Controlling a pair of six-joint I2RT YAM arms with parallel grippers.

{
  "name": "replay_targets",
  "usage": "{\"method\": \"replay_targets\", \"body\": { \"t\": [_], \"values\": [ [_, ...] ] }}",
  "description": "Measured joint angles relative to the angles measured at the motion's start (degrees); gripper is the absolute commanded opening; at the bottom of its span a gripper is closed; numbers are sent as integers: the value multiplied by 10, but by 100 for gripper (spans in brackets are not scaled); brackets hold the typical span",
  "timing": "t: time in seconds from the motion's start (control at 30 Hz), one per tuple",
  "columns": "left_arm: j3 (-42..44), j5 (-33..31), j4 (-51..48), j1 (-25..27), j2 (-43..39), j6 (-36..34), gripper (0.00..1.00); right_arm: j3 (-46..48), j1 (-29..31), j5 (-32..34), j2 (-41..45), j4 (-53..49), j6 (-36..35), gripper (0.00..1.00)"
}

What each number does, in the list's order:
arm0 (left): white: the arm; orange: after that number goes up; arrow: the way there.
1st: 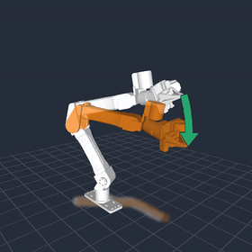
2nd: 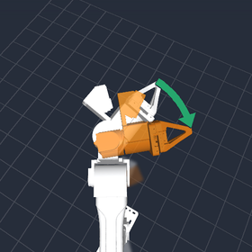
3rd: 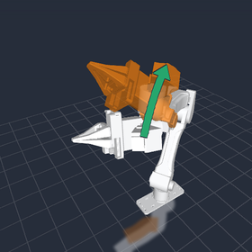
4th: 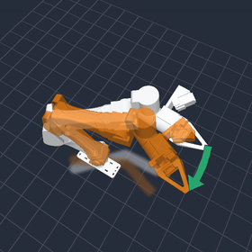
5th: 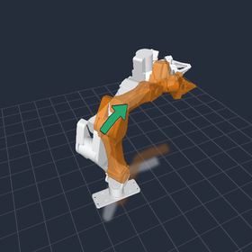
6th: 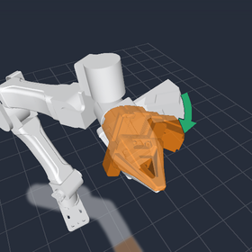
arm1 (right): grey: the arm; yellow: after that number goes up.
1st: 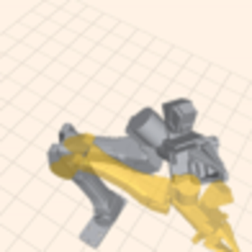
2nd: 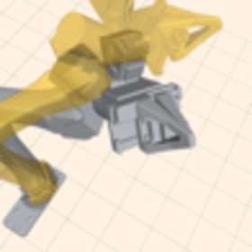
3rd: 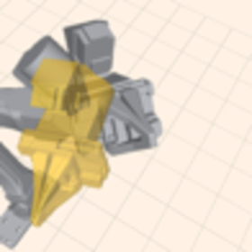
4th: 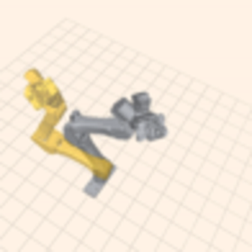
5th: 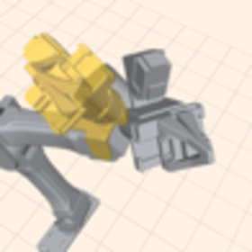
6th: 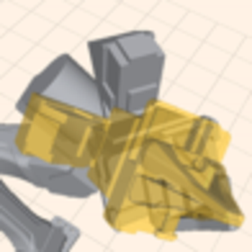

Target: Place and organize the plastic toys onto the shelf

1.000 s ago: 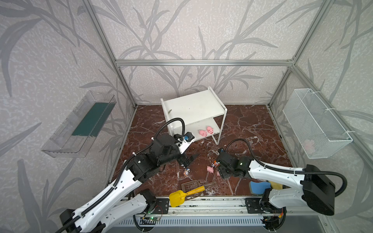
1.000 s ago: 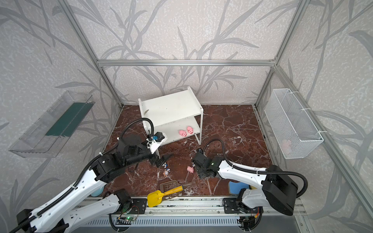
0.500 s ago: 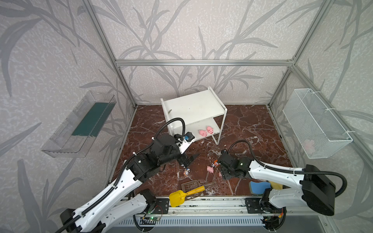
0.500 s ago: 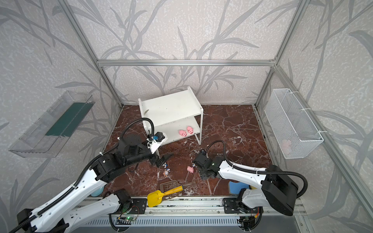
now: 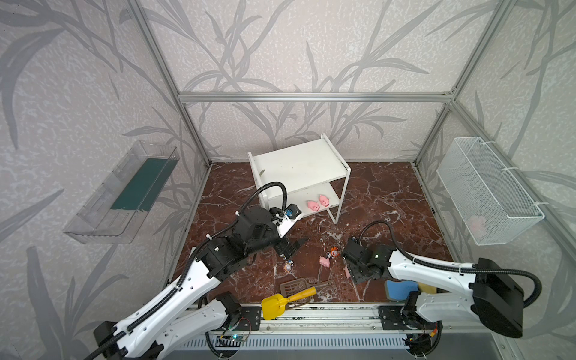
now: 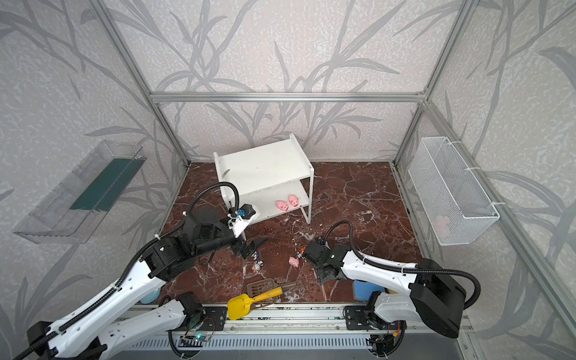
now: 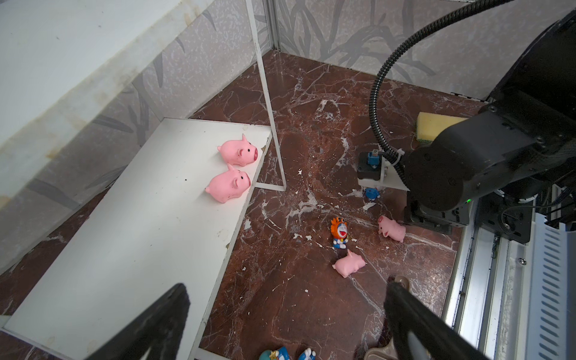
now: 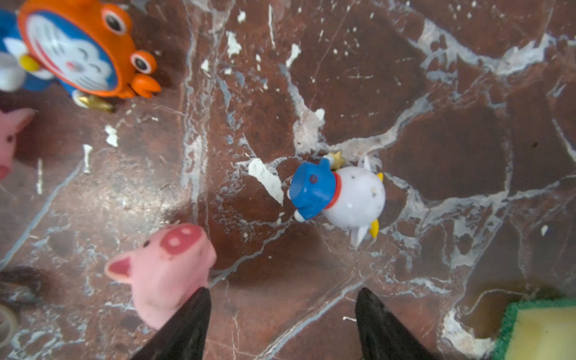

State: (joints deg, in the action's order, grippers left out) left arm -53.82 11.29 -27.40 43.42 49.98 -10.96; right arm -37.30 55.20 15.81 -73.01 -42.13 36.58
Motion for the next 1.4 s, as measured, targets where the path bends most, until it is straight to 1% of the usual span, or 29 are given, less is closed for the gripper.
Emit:
{"method": "replay_targets", "body": {
  "t": [0.1,0.23,0.37,0.57,0.7,0.97,1.23,1.4],
  "values": [
    [0,0,0,0,0,0,99,-5,7,14,5,-21,10,74],
    [0,0,0,0,0,0,99,-15,9,25,40,-35,13,74],
    [0,0,0,0,0,0,99,-23,10,31,63,-32,11,75],
    [0,0,0,0,0,0,99,-23,10,32,65,-2,8,75],
    [0,0,0,0,0,0,99,-17,9,32,56,33,7,75],
    [0,0,0,0,0,0,99,-5,5,32,6,78,11,75],
    [0,0,0,0,0,0,99,-4,-2,61,-2,73,29,75],
    [0,1,0,0,0,0,99,-2,-4,62,-3,66,44,75]
  ]
}}
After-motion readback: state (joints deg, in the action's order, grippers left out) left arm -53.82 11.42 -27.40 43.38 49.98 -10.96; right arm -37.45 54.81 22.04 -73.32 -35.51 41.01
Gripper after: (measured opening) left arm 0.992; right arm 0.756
